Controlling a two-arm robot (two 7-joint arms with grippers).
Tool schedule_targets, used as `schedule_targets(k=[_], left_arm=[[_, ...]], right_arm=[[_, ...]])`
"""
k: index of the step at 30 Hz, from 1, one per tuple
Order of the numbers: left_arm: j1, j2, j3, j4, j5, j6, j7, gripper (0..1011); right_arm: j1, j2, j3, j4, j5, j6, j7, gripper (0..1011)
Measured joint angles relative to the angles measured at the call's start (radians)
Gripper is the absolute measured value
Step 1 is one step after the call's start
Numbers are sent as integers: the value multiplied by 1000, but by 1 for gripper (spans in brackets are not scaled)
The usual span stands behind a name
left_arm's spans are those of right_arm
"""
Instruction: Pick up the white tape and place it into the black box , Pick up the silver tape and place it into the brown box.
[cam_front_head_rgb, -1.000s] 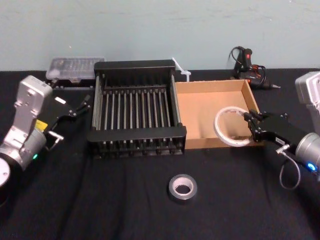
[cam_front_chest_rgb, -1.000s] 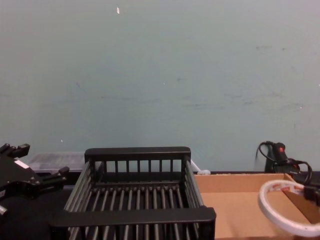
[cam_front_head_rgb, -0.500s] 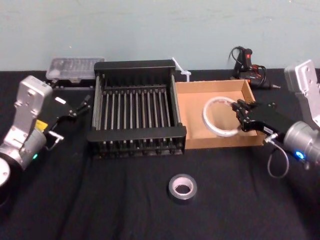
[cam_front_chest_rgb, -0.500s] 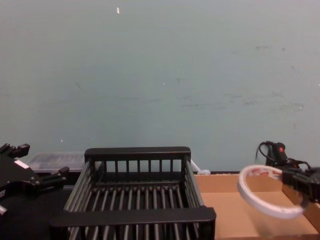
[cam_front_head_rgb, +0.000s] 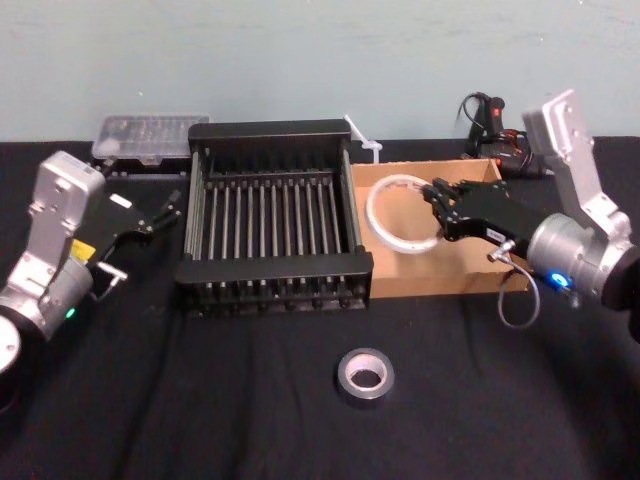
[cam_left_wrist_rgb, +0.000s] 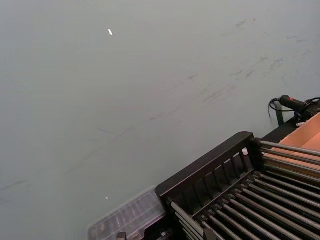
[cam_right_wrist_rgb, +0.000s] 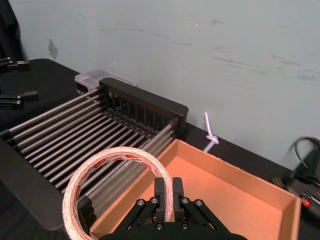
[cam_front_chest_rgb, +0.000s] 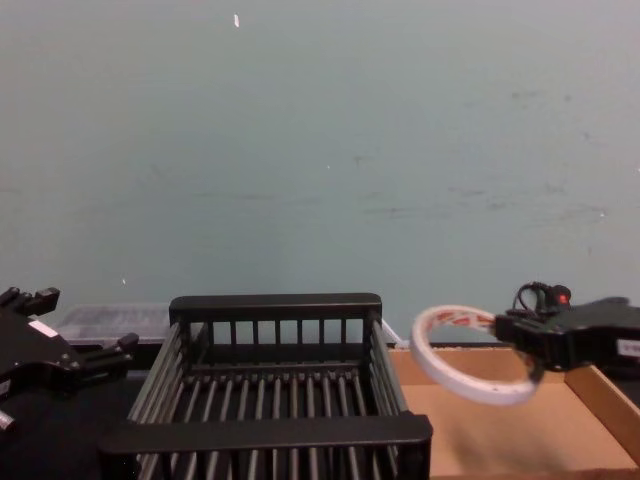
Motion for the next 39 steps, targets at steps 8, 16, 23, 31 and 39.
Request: schedule_targets(k=[8, 16, 23, 31, 39], left_arm=[[0, 0, 0, 0, 0, 0, 0, 1001], [0, 0, 0, 0, 0, 0, 0, 1001], [0, 0, 0, 0, 0, 0, 0, 1001], [0, 0, 0, 0, 0, 0, 0, 1001], [0, 0, 0, 0, 0, 0, 0, 1001]], right_arm=[[69, -31, -50, 56, -11, 2, 20, 98], [141, -74, -105, 118, -28, 1, 39, 98], [197, -114, -138, 184, -42, -9, 46, 98], [246, -157, -162, 257, -56, -24, 47, 98], [270, -189, -172, 299, -62, -41, 50, 98]])
